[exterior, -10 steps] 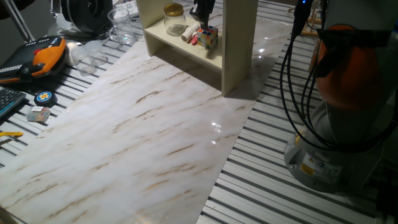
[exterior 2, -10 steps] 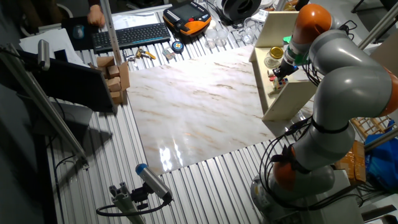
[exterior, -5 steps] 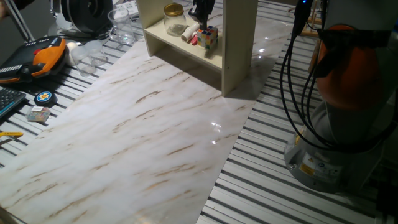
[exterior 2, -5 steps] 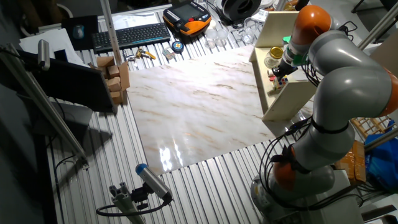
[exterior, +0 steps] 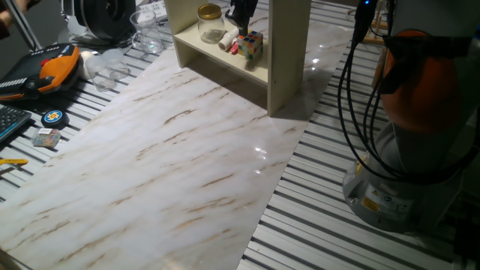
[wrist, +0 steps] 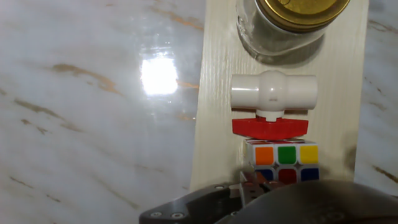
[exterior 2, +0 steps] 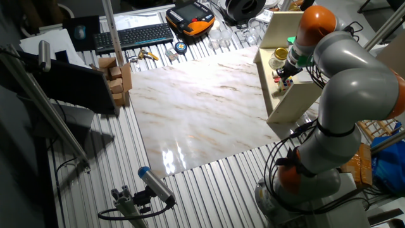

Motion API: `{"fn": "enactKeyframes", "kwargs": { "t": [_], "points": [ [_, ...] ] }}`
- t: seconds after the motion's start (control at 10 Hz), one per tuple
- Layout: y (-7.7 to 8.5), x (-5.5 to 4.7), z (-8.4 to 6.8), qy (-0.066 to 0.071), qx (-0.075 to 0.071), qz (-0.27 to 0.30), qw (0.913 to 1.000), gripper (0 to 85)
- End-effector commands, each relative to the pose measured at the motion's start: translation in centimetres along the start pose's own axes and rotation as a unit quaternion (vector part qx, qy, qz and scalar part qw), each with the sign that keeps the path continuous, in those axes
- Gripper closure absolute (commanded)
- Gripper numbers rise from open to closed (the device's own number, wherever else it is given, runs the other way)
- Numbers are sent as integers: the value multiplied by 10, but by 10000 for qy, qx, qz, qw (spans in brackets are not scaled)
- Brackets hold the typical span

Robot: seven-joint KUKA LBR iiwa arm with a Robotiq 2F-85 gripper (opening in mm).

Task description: Take the object down from the shelf

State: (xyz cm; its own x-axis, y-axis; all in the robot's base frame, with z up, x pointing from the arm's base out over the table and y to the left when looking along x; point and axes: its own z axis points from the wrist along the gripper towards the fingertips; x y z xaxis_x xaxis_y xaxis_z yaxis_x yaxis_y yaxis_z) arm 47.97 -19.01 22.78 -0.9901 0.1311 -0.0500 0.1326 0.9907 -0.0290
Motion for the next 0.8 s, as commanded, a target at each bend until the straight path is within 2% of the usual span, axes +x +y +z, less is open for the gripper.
{"fn": "enactKeyframes", "kwargs": {
  "t": [0.0, 0.1, 0.3, 0.4, 0.5, 0.7],
  "points": [
    [0, 0, 0, 40, -189, 153, 9997, 850],
    [0, 0, 0, 77, -121, 203, 9997, 850],
    [0, 0, 0, 354, -193, 255, 9989, 850],
    [0, 0, 0, 395, -163, 254, 9988, 850],
    [0, 0, 0, 322, 4, 237, 9992, 850],
    [0, 0, 0, 205, 54, 213, 9995, 850]
  ]
}}
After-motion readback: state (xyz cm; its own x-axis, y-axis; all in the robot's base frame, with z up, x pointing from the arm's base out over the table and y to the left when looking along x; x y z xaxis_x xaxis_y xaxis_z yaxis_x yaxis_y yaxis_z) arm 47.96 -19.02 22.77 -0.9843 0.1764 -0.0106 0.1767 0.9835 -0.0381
